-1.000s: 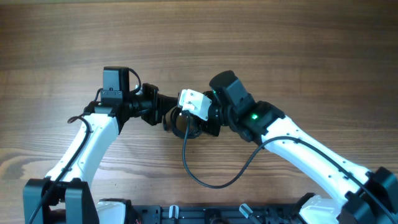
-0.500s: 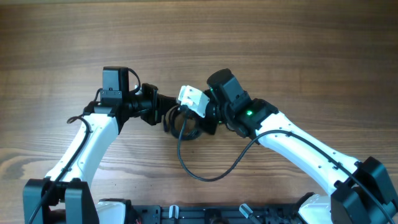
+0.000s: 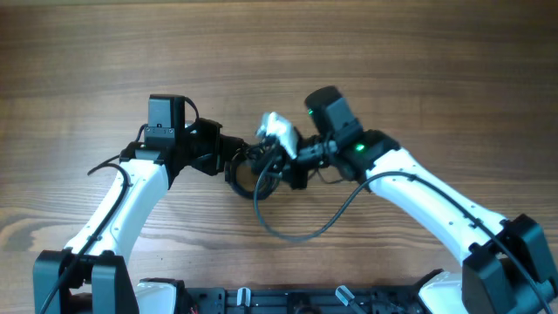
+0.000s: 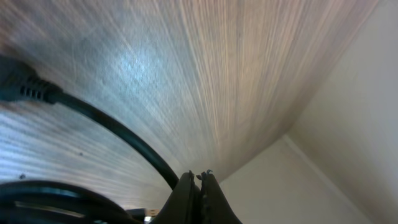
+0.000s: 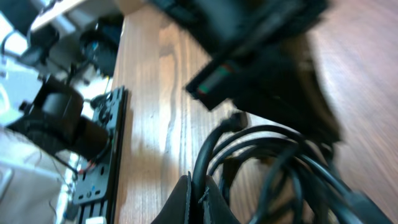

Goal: Untangle cables

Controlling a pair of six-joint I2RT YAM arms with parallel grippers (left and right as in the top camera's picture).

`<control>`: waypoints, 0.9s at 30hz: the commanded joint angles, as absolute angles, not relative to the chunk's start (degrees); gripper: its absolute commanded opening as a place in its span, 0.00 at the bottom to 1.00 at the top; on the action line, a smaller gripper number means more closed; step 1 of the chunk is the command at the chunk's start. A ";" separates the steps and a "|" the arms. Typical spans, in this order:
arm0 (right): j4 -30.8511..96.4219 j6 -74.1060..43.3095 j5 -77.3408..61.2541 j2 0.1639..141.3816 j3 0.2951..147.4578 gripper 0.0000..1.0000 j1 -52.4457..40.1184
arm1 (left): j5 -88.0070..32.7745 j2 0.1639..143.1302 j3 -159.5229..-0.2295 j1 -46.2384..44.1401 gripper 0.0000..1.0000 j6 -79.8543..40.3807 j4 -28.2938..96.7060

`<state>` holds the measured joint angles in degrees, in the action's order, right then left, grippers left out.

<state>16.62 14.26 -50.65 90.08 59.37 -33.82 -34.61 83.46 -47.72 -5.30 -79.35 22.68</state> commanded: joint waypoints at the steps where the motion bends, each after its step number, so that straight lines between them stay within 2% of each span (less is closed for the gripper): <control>1: 14.87 0.58 -58.08 89.80 59.55 0.04 -27.62 | -24.77 83.57 -47.88 -4.36 0.04 -77.97 21.74; 3: 13.30 -8.16 -58.08 89.80 59.55 0.04 -24.73 | -24.84 83.57 -47.88 -4.38 0.04 -76.88 21.71; 6: 13.39 -9.15 -54.46 89.80 59.55 0.04 -24.43 | -25.06 83.57 -47.88 -4.38 0.04 -76.71 21.69; 9: 13.47 -9.15 -50.28 89.80 59.55 0.09 -24.45 | -28.91 83.57 -47.88 -4.32 0.04 -75.72 19.44; 13: 11.62 -8.97 -43.64 89.80 59.55 0.66 -24.45 | -37.26 82.87 -47.90 -4.32 0.04 -70.59 11.27; 16: 8.21 -9.06 -43.70 89.78 59.57 0.83 -24.40 | -38.46 80.38 -48.07 -4.32 0.04 -63.48 11.27; 18: 7.38 -10.13 -43.57 89.78 59.57 0.94 -23.66 | -44.71 76.64 -48.93 -4.34 0.04 -51.79 11.27; 24: 6.98 -12.64 -42.22 89.78 59.57 0.98 -20.84 | -49.54 65.45 -50.26 -4.38 0.04 -25.85 11.86; 27: 4.25 -17.06 -44.27 89.78 59.57 0.98 -19.03 | -49.52 63.22 -50.26 -4.27 0.04 -24.47 15.31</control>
<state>5.65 -12.78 -43.20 90.06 59.37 -20.40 -46.94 64.93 -48.99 -4.64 -32.64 13.67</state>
